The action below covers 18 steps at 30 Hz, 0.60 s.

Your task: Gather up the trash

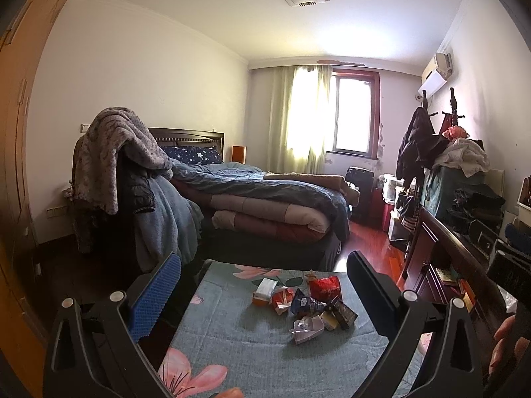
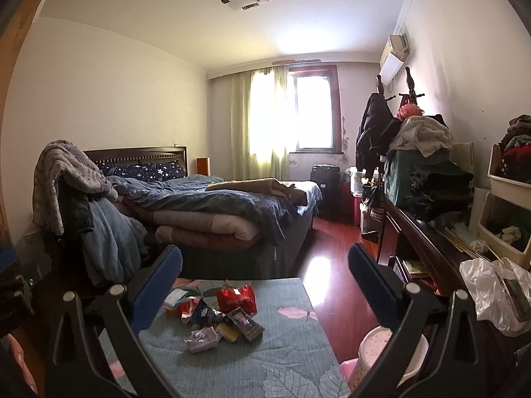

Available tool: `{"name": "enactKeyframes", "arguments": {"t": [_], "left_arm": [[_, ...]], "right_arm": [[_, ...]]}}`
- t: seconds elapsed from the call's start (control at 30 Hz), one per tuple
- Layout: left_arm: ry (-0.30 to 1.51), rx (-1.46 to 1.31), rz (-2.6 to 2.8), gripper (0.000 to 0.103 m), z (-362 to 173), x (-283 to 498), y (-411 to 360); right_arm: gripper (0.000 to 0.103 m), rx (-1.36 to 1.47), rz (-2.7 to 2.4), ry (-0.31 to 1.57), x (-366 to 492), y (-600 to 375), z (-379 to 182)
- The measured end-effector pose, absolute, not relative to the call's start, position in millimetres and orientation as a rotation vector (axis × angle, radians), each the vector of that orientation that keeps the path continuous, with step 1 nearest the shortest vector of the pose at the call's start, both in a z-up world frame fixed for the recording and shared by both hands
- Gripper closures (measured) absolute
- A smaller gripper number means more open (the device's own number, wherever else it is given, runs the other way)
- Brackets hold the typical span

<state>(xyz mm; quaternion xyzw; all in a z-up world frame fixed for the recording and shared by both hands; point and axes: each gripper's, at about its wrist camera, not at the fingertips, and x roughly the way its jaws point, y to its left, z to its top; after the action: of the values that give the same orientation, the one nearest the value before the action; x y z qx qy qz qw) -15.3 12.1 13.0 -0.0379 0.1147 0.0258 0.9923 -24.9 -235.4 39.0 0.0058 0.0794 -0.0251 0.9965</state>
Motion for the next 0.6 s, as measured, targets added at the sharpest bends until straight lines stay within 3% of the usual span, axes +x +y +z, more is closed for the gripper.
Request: {"name": "enactKeyframes", "arguments": {"t": [0.6], "left_arm": [[0.233, -0.082, 0.055, 0.003, 14.6, -17.1, 12.7]], "right_arm": [[0.003, 0.001, -0.034, 0.185, -21.1, -228.3, 34.3]]}}
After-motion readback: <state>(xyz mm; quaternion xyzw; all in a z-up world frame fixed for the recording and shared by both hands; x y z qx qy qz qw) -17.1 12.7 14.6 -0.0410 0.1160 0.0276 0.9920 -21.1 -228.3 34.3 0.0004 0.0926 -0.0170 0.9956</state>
